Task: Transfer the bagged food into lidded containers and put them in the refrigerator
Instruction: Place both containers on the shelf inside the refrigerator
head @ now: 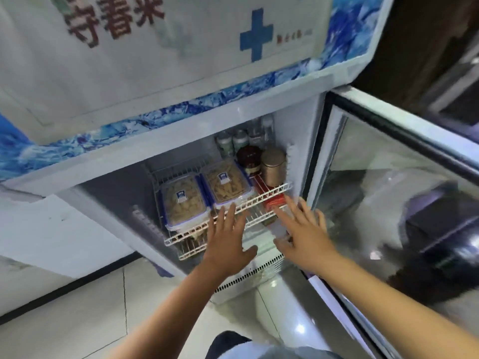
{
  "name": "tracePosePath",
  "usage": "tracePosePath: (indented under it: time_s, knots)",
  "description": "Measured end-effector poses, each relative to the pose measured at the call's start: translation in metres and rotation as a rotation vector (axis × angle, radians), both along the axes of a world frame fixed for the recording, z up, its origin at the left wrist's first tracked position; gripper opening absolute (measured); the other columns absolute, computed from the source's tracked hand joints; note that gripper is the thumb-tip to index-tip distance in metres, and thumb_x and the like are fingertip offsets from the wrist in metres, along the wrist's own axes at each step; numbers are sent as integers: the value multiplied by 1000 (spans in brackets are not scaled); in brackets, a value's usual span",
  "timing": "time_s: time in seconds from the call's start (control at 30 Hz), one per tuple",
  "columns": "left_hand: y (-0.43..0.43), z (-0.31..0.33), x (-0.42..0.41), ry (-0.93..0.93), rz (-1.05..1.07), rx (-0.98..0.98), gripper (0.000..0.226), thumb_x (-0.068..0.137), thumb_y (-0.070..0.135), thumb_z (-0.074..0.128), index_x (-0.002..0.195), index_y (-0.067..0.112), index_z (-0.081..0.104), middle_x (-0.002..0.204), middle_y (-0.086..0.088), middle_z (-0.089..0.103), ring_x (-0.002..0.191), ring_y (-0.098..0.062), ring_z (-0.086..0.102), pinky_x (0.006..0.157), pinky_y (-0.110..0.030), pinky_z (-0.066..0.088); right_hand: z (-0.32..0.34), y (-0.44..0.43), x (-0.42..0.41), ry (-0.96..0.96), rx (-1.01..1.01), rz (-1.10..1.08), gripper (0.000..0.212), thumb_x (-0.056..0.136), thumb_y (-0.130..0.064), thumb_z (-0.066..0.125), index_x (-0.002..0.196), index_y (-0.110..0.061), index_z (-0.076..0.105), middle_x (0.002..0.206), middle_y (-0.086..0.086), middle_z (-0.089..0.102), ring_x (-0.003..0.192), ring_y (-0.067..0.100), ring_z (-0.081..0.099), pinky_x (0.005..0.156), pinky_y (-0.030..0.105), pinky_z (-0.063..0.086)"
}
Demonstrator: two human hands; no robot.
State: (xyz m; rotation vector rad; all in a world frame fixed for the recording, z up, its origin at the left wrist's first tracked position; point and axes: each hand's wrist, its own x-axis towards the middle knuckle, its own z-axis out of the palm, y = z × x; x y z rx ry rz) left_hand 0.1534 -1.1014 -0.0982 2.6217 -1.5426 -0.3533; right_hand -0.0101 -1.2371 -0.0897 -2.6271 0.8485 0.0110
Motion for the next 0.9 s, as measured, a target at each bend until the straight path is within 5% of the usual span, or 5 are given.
tracePosePath:
  time_s: [0.27,0.47,0.53,0.7,0.9]
  knots:
    - [-55,46,-37,155,-344,-111,92,79,62,48,157,33,9,167,-5,-2,153,-29,-4,123,-47,2,43,21,-97,9,162,-308,63,88,-49,57,148,-40,38,159,-2,29,151,26,17,120,42,20]
    - [-94,107,-89,154,-668,-188,89,86,51,59,157,35,6,167,-4,-4,153,-25,-7,124,-46,3,142,47,-178,-404,-256,-559,43,91,-41,57,129,-23,64,131,-3,62,124,16,53,109,38,41]
    - [-111,129,-115,135,-758,-225,90,88,46,62,157,35,5,167,-3,-6,153,-25,-9,124,-45,1,162,43,-211,-373,-453,-714,56,88,-52,48,137,-27,57,142,2,55,134,23,45,112,48,36]
    - [-156,183,-215,-36,-925,-347,91,90,44,59,158,28,1,167,-7,-6,153,-32,-8,123,-51,1,156,37,-290,311,-369,-1070,90,88,-71,46,155,-44,-8,168,-4,0,154,29,-4,119,59,6]
    - [-161,166,-268,-187,-961,-282,98,87,55,58,158,29,-4,167,-9,-8,152,-35,-13,121,-56,-7,156,43,-282,215,-377,-1136,89,82,-66,56,154,-46,7,167,-5,9,153,26,2,120,56,0]
